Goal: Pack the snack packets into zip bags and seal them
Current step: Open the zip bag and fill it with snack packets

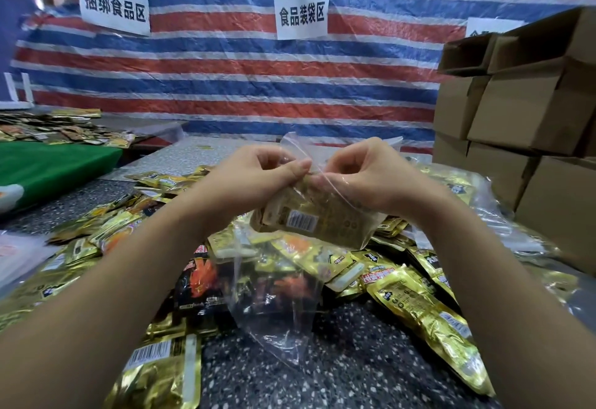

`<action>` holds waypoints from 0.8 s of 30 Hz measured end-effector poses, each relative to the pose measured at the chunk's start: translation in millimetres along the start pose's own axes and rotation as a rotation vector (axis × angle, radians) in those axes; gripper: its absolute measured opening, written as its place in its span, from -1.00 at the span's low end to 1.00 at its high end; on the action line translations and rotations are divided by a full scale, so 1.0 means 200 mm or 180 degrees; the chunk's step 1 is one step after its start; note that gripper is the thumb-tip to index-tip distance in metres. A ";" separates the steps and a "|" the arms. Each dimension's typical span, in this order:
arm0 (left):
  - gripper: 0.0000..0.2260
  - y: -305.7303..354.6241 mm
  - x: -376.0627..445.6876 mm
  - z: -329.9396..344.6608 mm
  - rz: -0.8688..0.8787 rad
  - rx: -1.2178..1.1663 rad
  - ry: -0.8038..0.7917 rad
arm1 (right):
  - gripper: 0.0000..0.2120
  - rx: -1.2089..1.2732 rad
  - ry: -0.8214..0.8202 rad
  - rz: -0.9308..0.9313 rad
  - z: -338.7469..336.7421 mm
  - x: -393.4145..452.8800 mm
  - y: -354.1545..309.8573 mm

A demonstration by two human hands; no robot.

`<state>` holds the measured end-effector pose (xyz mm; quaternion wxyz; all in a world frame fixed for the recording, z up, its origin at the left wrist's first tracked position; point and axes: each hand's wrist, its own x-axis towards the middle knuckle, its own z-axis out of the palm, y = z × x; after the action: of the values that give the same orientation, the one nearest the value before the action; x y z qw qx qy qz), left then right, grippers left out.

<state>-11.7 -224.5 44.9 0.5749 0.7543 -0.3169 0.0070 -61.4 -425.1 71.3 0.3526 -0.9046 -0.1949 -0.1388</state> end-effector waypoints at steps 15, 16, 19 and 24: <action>-0.74 0.06 0.00 0.02 0.0608 0.0131 0.1453 | -0.75 0.0487 0.0058 -0.0332 -0.10 -0.01 0.07; -0.75 0.06 -0.01 0.01 0.0692 0.0243 0.1498 | -0.74 0.0519 0.0111 -0.0341 -0.11 -0.01 0.06; -0.76 0.07 -0.01 0.02 0.0827 0.0264 0.1534 | -0.77 0.0450 -0.0093 -0.0256 -0.15 -0.03 0.03; -0.77 0.09 -0.02 0.03 0.0892 0.0232 0.1404 | -0.66 0.0021 -0.0140 -0.0314 -0.18 -0.07 -0.02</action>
<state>-26.7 -230.6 55.9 0.5960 0.7035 -0.2848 0.2622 -79.4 -451.0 95.1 0.3440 -0.8956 -0.2474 -0.1355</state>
